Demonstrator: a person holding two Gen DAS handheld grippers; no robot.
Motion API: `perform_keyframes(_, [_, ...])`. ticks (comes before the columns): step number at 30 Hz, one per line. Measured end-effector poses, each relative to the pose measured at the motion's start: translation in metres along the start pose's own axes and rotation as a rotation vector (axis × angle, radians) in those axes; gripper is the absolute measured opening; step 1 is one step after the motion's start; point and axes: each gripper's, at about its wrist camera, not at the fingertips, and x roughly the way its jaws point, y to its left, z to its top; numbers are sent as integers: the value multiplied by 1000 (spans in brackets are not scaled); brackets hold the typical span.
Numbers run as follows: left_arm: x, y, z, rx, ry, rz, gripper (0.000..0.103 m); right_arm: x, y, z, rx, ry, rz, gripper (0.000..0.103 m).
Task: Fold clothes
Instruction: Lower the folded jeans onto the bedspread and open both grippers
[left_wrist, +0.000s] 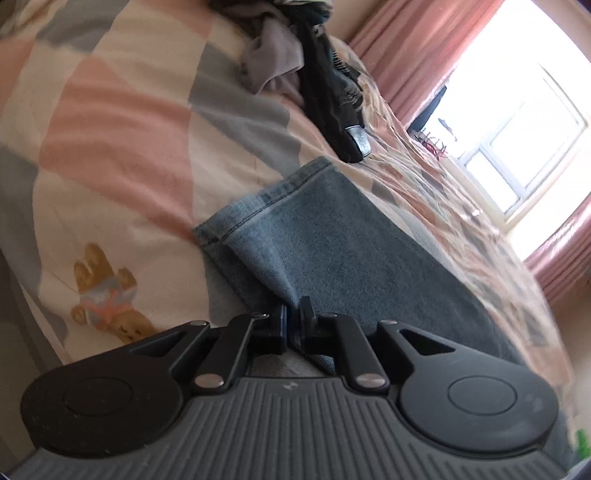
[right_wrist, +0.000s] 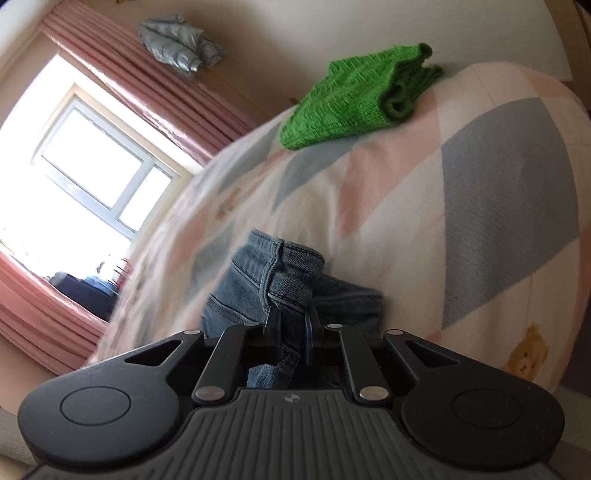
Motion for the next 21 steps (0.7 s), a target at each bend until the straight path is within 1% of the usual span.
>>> perform_keyframes(1, [-7, -4, 1, 31, -28, 32, 17, 0, -1, -5, -19, 16, -20, 23])
perform_keyframes(2, [-14, -7, 1, 63, -57, 64, 22, -5, -3, -10, -28, 13, -20, 24])
perform_keyframes(4, [-28, -15, 3, 125, -114, 128, 23, -23, -1, -16, -61, -45, -56, 33])
perform_keyframes(6, [-42, -23, 4, 188, -168, 190, 23, -42, 3, -22, -113, -110, -98, 34])
perform_keyframes(7, [-44, -30, 2, 221, -161, 175, 23, -50, 11, -26, -165, -139, -116, 34])
perform_keyframes(9, [-42, -54, -8, 329, -114, 107, 23, -61, 37, -41, -332, -171, -104, 34])
perform_keyframes(11, [-40, -85, -28, 475, -85, 68, 24, -63, 66, -64, -493, -139, -29, 35])
perform_keyframes(13, [-32, -108, -48, 578, -65, 47, 30, -54, 90, -89, -624, -83, 45, 35])
perform_keyframes(15, [-17, -118, -62, 617, -12, 70, 31, -43, 105, -114, -730, -44, 89, 35])
perform_keyframes(16, [-8, -118, -63, 609, 15, 111, 32, -35, 108, -122, -763, -18, 84, 37])
perform_keyframes(17, [1, -117, -64, 601, 40, 152, 33, -26, 106, -127, -779, 17, 55, 40])
perform_keyframes(18, [3, -115, -61, 579, 42, 170, 33, -20, 101, -127, -776, 33, 31, 39])
perform_keyframes(19, [5, -113, -58, 557, 44, 190, 33, -14, 94, -126, -767, 38, 13, 33])
perform_keyframes(21, [3, -113, -51, 553, 46, 267, 34, -9, 83, -120, -735, 41, -10, 25])
